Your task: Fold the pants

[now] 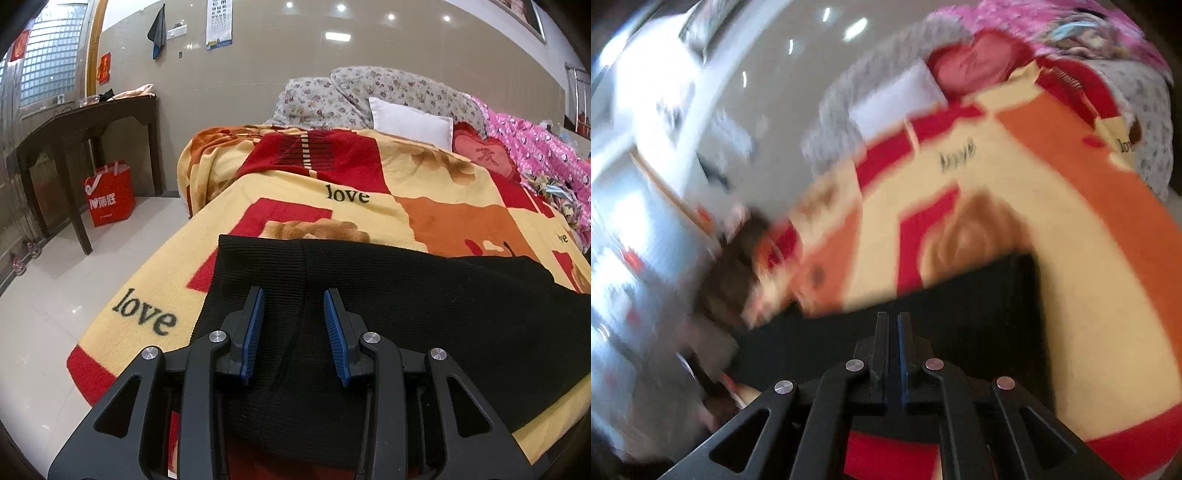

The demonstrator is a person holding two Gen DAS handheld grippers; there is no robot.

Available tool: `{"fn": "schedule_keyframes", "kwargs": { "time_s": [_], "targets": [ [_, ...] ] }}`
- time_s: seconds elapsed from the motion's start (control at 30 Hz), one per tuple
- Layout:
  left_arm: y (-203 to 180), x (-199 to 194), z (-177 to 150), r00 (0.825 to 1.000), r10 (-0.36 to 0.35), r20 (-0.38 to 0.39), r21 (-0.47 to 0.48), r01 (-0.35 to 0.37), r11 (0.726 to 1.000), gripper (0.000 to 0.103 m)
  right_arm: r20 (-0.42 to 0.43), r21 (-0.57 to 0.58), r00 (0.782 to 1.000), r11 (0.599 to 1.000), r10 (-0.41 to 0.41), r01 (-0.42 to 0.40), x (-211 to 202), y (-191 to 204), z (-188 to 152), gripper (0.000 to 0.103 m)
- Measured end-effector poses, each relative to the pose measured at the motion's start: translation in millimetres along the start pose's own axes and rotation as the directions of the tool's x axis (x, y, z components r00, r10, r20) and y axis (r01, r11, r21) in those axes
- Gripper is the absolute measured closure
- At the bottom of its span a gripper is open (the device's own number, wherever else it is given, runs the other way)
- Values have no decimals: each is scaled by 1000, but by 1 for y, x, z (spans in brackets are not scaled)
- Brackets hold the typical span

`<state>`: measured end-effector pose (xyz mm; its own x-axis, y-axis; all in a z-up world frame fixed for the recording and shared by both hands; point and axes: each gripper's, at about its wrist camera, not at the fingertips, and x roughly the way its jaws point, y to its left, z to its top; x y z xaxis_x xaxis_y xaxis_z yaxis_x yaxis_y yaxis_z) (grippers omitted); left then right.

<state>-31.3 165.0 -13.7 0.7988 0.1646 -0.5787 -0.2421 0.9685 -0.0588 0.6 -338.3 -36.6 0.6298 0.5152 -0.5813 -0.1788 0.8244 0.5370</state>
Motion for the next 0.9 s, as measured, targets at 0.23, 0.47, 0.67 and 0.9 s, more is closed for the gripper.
{"fn": "schedule_keyframes", "kwargs": {
  "time_s": [0.23, 0.47, 0.67, 0.9],
  "targets": [
    [-8, -30, 12, 996, -83, 31, -36, 84, 996, 70, 90, 139, 989, 985, -116, 103, -16, -40, -2, 103],
    [-44, -26, 0, 971, -229, -67, -8, 229, 973, 70, 28, -125, 984, 976, -178, 181, -2, 7, -10, 101],
    [-66, -19, -10, 972, -220, -84, 62, 226, 972, 49, 90, 45, 979, 983, -184, 180, -17, -42, -11, 103],
    [-81, -17, -8, 983, -138, -118, 83, 149, 985, 41, 91, -40, 958, 960, -273, 278, -10, -22, -12, 103]
  ]
}}
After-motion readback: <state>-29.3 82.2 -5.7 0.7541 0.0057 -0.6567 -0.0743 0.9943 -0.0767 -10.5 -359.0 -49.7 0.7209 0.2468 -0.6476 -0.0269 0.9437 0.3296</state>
